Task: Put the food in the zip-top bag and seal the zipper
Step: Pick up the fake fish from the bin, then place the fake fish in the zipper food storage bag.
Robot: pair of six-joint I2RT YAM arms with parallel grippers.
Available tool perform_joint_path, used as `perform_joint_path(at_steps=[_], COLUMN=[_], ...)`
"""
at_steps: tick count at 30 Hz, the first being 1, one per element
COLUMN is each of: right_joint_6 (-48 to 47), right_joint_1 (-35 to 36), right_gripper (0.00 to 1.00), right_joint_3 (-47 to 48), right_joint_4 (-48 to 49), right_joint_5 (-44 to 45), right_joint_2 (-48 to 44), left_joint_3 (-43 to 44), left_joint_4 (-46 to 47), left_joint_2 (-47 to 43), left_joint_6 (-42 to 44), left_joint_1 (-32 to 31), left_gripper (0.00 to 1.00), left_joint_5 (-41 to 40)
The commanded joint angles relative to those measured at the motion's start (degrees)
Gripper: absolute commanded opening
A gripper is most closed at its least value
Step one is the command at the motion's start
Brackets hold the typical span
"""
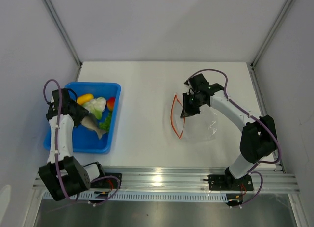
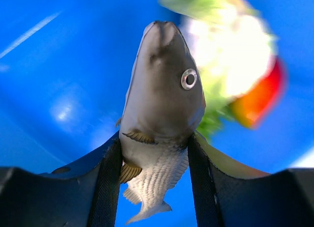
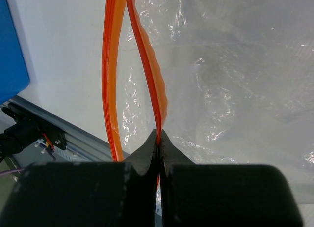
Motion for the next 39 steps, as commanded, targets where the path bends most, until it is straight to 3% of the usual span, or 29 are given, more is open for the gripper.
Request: perform_joint_path(at_steps=[1, 9, 16, 21, 27, 34, 39], right_joint_6=[-0.2, 1.1, 4.3, 8.6, 12.2, 15.6, 16.9], right_joint_1=[0.5, 0.6, 1.2, 3.2, 4.2, 5.8, 8.0], right_gripper=[0.0, 0.0, 0.0, 0.0, 0.0, 0.0, 0.0], right_joint_3=[0.3, 0.6, -0.1, 2.3, 9.4, 14.3, 14.6], right_joint_4=[-0.1, -1.3, -1.5, -1.6, -4.3, -7.4, -6.8], right_joint_5=[-0.3, -2.3, -1.1, -0.5, -0.9, 5.4, 10.0], right_joint_2=[-1.8, -2.8, -4.3, -3.3, 0.7, 3.8, 5.0], left_joint_3=[1.3, 9.5, 16.5, 18.7, 21.0, 35.5, 46.7], left_joint_4=[-3.0, -2.9, 1.7, 4.9, 5.1, -10.2, -19.6], left_joint_2=[-6.8, -9.1, -9.8, -7.0, -3.7, 8.7, 18.3], left_joint_6=[-4.2, -6.9, -14.1, -18.8, -19.3, -25.4, -28.0], left_joint_1=[-0.8, -11.6, -28.9, -39.6, -47.4, -53.4, -57.7], left_gripper=[0.01, 0.01, 0.01, 0.0, 0.01, 0.01, 0.01], left_joint_5=[6.4, 12.3, 9.7, 5.1, -4.7, -15.1, -17.5])
